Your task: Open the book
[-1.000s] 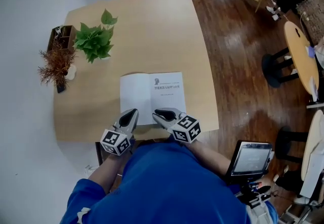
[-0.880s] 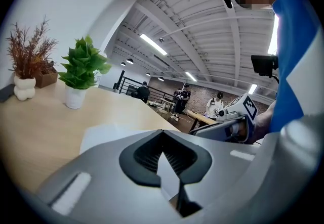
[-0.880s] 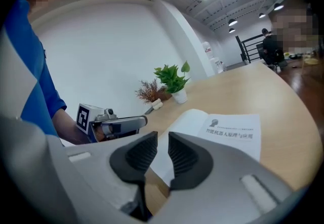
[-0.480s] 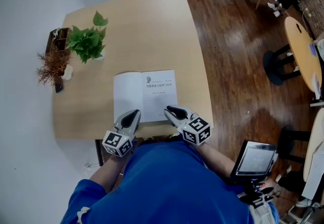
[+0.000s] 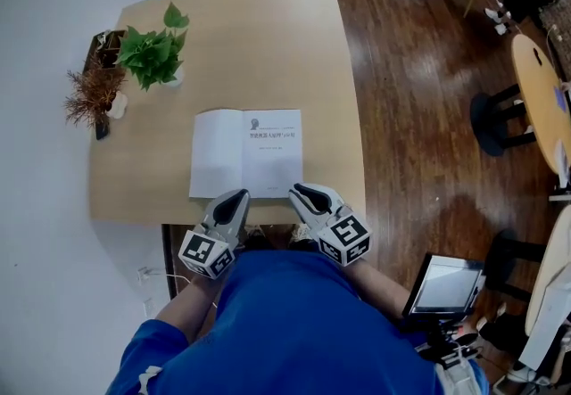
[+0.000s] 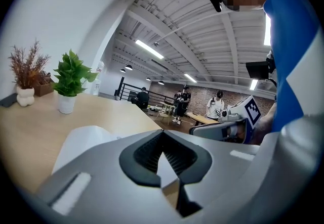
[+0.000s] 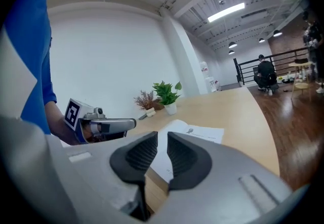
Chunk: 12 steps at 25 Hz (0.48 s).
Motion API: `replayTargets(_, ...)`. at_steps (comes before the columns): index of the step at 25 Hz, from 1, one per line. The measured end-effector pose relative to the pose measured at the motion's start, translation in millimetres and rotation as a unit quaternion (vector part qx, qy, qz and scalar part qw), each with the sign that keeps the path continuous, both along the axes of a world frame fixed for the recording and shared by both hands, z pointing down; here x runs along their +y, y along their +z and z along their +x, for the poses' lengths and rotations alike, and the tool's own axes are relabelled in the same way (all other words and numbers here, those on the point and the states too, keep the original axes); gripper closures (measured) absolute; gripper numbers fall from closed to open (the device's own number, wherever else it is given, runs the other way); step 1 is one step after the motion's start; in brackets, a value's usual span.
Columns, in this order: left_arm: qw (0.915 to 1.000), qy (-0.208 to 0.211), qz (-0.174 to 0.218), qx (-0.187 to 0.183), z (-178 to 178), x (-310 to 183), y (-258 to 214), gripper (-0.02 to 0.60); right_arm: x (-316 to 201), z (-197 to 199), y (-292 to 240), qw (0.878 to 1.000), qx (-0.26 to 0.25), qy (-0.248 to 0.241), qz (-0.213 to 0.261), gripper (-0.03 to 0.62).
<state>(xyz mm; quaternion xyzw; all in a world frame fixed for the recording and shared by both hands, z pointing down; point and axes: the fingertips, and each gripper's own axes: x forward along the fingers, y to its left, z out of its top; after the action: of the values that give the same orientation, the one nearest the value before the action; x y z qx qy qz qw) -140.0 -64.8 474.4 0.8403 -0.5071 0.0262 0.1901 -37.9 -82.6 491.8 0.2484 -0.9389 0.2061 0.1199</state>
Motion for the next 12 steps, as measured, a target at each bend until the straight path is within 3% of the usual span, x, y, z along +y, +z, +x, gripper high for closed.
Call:
replayTargets(6,0.9996,-0.012,0.026,0.001,18.6,20.6,-19.8,0.575,16.4,0.5,-16.8,0.999,-0.003,-0.015,0.041,0.536)
replayTargets(12,0.9989,0.004,0.047,0.005,18.2,34.1,-34.4,0.575,38.0,-4.0,-41.2,0.996,-0.002,0.000,0.088,0.536)
